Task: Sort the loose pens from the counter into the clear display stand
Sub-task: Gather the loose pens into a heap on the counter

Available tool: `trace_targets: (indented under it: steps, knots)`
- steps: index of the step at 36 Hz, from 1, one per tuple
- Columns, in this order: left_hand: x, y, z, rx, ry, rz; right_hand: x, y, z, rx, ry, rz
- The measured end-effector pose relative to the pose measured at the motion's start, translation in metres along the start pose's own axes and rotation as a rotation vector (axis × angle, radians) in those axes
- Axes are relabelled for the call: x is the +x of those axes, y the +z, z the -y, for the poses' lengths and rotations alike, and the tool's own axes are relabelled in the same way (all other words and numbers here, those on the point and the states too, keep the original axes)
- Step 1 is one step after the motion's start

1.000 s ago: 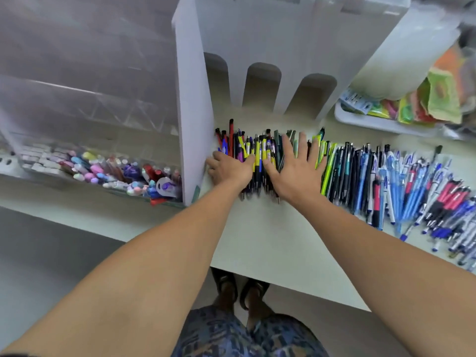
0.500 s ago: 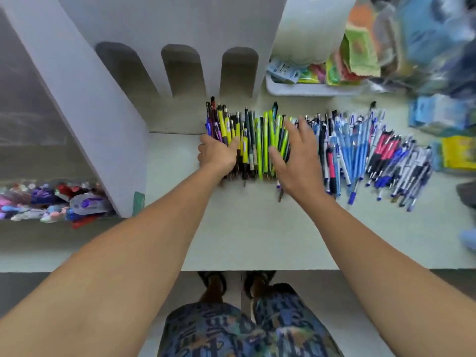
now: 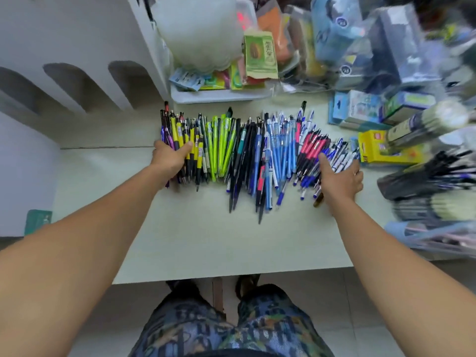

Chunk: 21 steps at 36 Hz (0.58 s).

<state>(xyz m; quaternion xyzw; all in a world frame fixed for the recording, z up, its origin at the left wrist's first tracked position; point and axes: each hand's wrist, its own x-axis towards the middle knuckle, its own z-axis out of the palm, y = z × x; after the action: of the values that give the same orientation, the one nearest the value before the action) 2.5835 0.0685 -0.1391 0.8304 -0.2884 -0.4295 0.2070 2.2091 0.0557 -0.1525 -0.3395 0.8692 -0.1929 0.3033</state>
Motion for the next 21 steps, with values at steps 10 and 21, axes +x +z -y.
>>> trace_targets:
  steps: [10, 21]
  knots:
    - [0.000, 0.016, 0.000, -0.019, 0.007, -0.092, 0.002, 0.025, 0.024, -0.093, -0.074, 0.099]
    - [0.004, 0.016, 0.010, -0.060, 0.111, -0.068, -0.032, 0.070, 0.064, 0.007, -0.089, 0.123]
